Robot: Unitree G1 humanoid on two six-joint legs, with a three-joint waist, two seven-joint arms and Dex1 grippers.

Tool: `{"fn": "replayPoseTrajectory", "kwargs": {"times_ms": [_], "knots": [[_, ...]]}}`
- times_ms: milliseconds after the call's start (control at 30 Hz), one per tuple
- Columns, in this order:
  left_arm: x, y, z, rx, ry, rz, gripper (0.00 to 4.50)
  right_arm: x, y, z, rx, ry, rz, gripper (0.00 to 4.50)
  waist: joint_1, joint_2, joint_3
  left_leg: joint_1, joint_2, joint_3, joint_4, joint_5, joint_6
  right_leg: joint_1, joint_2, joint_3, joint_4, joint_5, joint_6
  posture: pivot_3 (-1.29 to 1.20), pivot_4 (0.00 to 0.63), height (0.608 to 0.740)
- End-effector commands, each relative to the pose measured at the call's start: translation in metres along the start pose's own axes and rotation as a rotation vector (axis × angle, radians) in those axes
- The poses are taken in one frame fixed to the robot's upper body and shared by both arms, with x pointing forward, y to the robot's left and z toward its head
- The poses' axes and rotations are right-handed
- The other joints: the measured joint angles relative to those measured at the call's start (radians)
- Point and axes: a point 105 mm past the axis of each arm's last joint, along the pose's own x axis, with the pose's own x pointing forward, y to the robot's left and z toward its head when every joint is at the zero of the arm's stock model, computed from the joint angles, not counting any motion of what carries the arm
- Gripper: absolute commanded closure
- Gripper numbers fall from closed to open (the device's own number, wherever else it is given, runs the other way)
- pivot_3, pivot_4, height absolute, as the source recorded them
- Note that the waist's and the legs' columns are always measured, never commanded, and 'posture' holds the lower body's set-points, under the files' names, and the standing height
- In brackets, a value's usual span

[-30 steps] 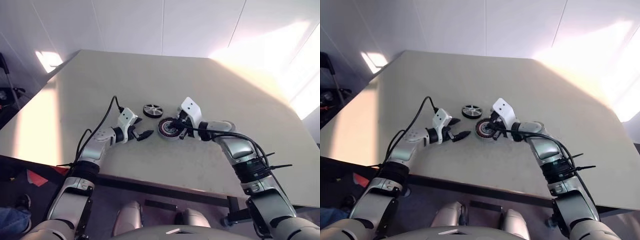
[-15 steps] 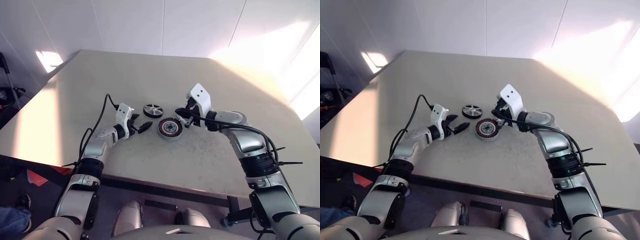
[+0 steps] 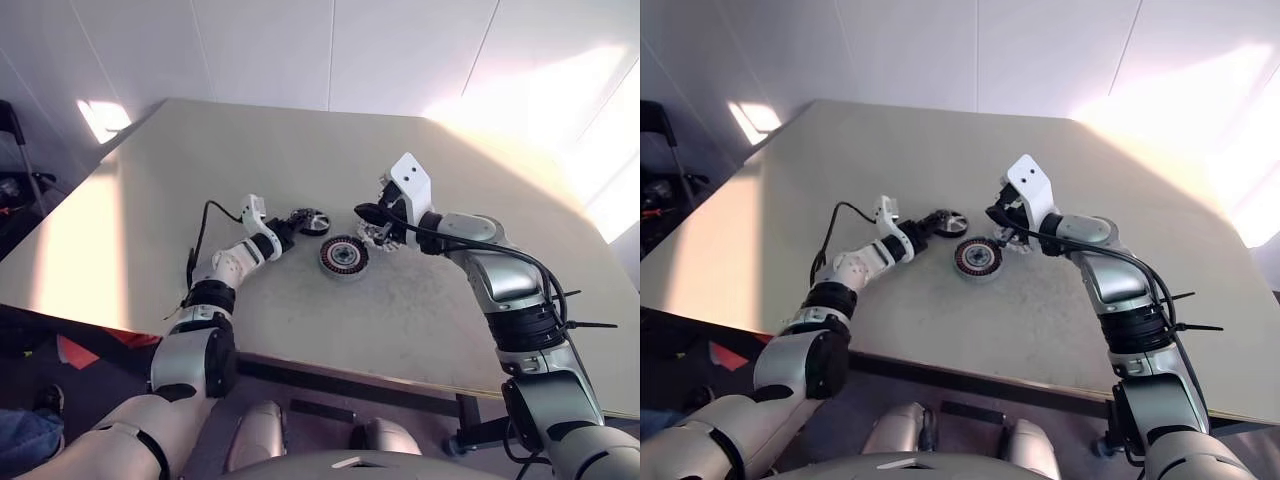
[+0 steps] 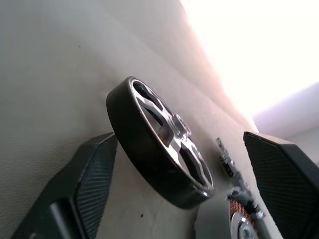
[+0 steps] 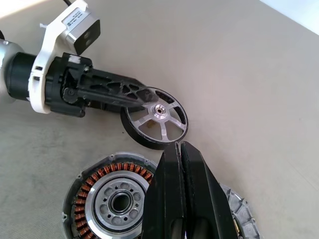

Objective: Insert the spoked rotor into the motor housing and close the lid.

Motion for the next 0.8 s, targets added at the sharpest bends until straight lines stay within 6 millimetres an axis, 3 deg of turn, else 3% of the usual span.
{"fn": "replayPoseTrajectory", "kwargs": {"times_ms": [33, 267, 433, 633, 800], "knots": [[0.007, -0.008, 0.012, -0.134, -0.056, 0.007, 1.62, -0.006, -0.004, 0.012, -0.015, -0.042, -0.027, 4.5, 0.0, 0.0, 0.0, 0.0, 0.0, 0.0, 0.0, 0.0, 0.0, 0.0, 0.0, 0.0, 0.0, 0.0, 0.0, 0.0, 0.0, 0.74], [0.009, -0.003, 0.009, -0.185, -0.024, 0.052, 4.02, -0.007, -0.006, 0.012, -0.016, -0.042, -0.042, 4.5, 0.0, -0.001, 0.0, -0.001, 0.0, 0.0, -0.001, 0.0, 0.001, -0.001, 0.0, -0.001, -0.002, 0.0, 0.0, 0.0, 0.0, 0.74], [0.0, -0.004, 0.023, -0.214, -0.057, -0.003, 4.08, -0.01, -0.014, 0.009, -0.012, -0.033, -0.08, 4.5, -0.005, -0.001, 0.001, -0.001, 0.0, 0.0, -0.001, 0.0, 0.001, -0.001, 0.0, 0.0, -0.002, 0.0, 0.0, 0.0, 0.0, 0.74], [-0.019, -0.036, 0.047, -0.357, -0.071, -0.272, 4.08, -0.02, -0.036, -0.005, -0.011, 0.017, -0.173, 4.5, -0.004, -0.001, 0.001, -0.003, 0.0, 0.0, -0.001, 0.0, 0.001, -0.002, 0.0, -0.001, -0.003, 0.0, 0.0, 0.0, 0.0, 0.74], [-0.026, -0.065, 0.029, -0.412, 0.058, -0.42, 4.08, -0.031, -0.054, -0.017, -0.007, 0.053, -0.252, 4.5, 0.002, -0.001, 0.001, -0.003, 0.0, 0.0, -0.001, -0.001, 0.001, -0.002, 0.0, -0.001, -0.003, 0.0, 0.0, 0.0, 0.0, 0.74]]}}
